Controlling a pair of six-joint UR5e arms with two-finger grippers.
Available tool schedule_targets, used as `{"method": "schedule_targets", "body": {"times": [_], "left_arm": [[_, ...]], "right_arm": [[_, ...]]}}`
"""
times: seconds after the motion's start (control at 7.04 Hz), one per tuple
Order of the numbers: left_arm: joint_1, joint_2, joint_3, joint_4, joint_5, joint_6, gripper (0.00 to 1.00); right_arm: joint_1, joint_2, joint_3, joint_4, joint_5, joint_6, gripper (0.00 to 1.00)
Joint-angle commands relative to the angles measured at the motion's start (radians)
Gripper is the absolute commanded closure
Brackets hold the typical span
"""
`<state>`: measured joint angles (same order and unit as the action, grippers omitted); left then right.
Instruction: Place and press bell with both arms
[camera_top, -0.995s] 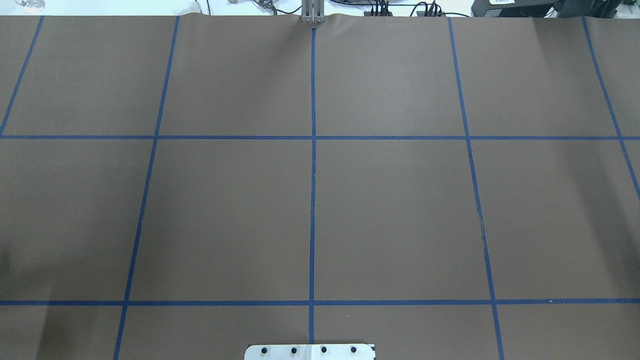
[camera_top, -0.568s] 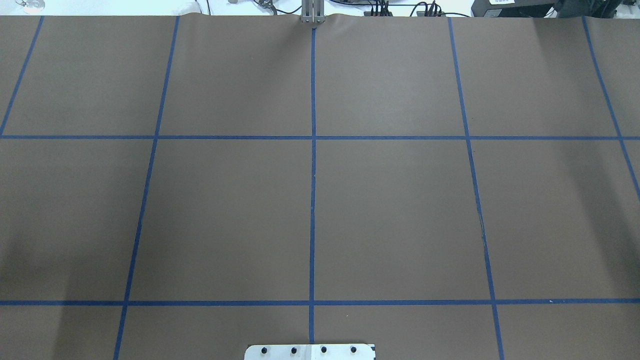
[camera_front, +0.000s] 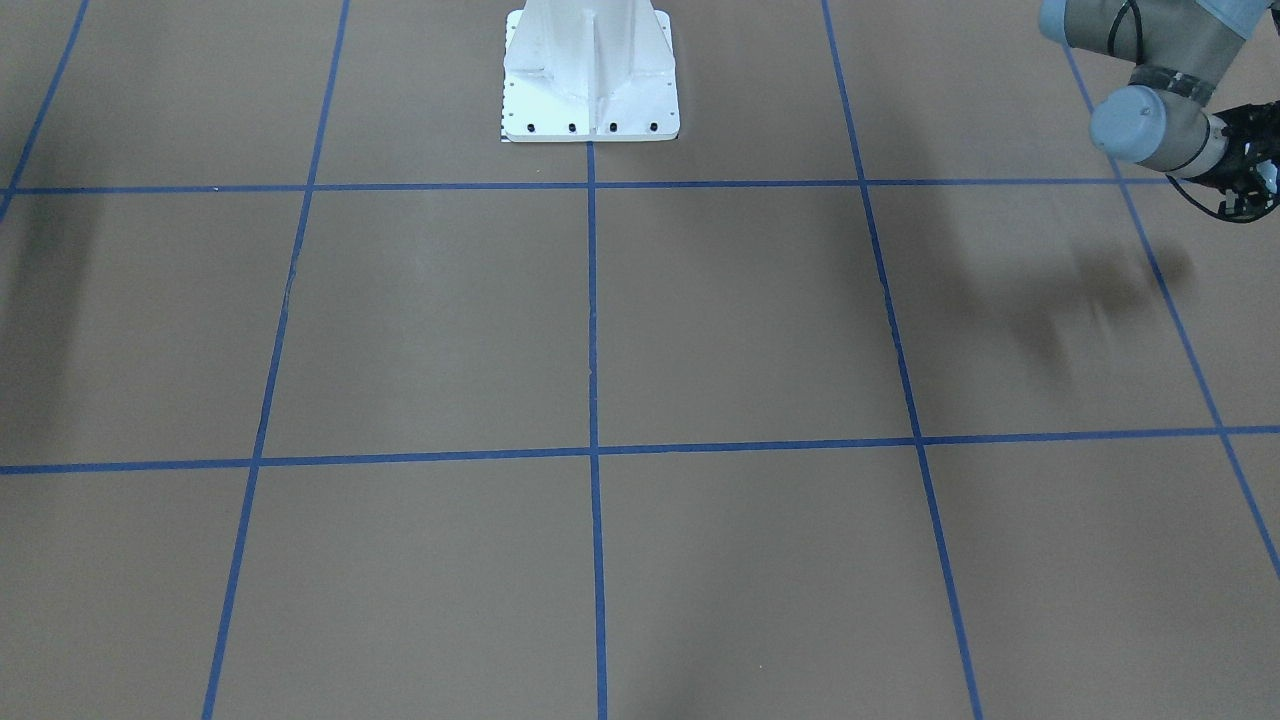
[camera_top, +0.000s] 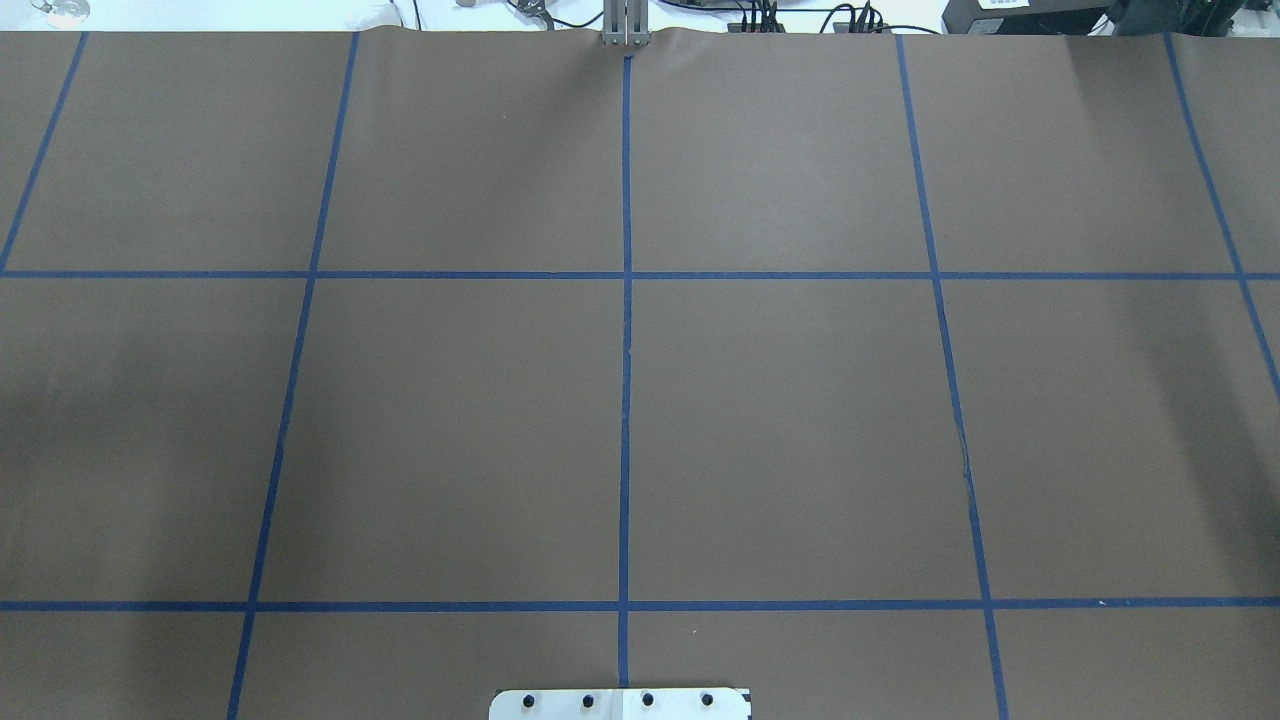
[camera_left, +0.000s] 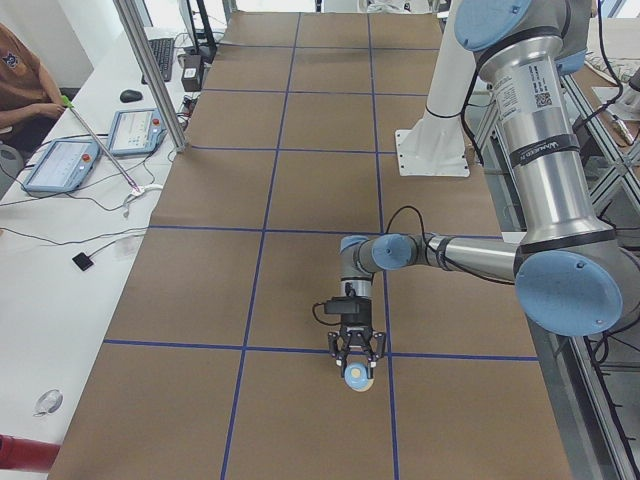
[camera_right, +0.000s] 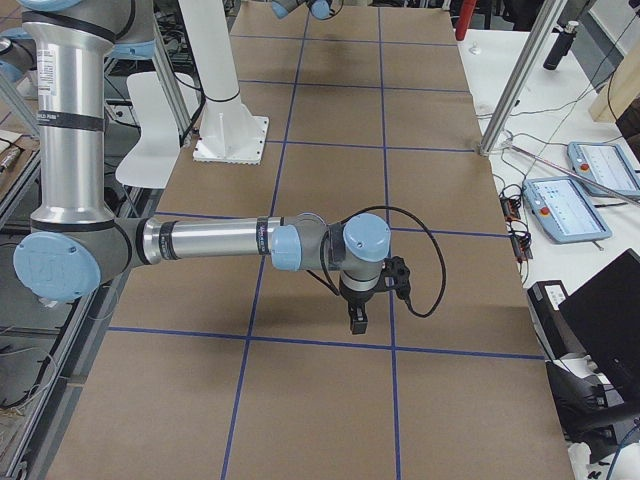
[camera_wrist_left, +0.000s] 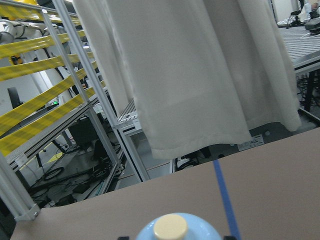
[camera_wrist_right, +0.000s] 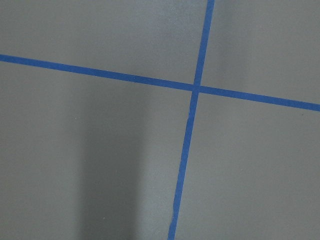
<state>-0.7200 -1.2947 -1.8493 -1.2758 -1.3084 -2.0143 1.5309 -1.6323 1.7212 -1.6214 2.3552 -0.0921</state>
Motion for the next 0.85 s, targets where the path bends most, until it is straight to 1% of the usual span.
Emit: {"method": "schedule_targets", "body": {"times": [0.0,0.14,0.28,0.43,0.57,0.71], "left_arm": [[-0.151,-0.197,0.028,-0.06,0.073,0.22,1.0],[-0.183,-0.289,0.082,-0.188,0.074,0.34,1.0],[-0.184,-0.346,0.157,-0.333,0.074,0.411,1.0],[-0.181,-0.427,0.242,-0.47,0.074,0.487,1.0],[-0.179,-0.528,0.318,-0.537,0.074,0.547,1.0],[-0.174,-0.613,0.329,-0.568,0.072,0.622,1.0]], "right_arm": [[0.0,0.0,0.0,0.0,-0.002,0.0,0.0],[0.0,0.003,0.001,0.0,-0.004,0.0,0.0],[0.0,0.008,-0.003,0.0,-0.004,0.0,0.0],[0.0,0.009,-0.003,-0.002,-0.004,0.0,0.0],[0.0,0.009,-0.003,0.0,-0.004,0.0,0.0],[0.0,0.011,-0.003,0.0,-0.002,0.002,0.0]]}}
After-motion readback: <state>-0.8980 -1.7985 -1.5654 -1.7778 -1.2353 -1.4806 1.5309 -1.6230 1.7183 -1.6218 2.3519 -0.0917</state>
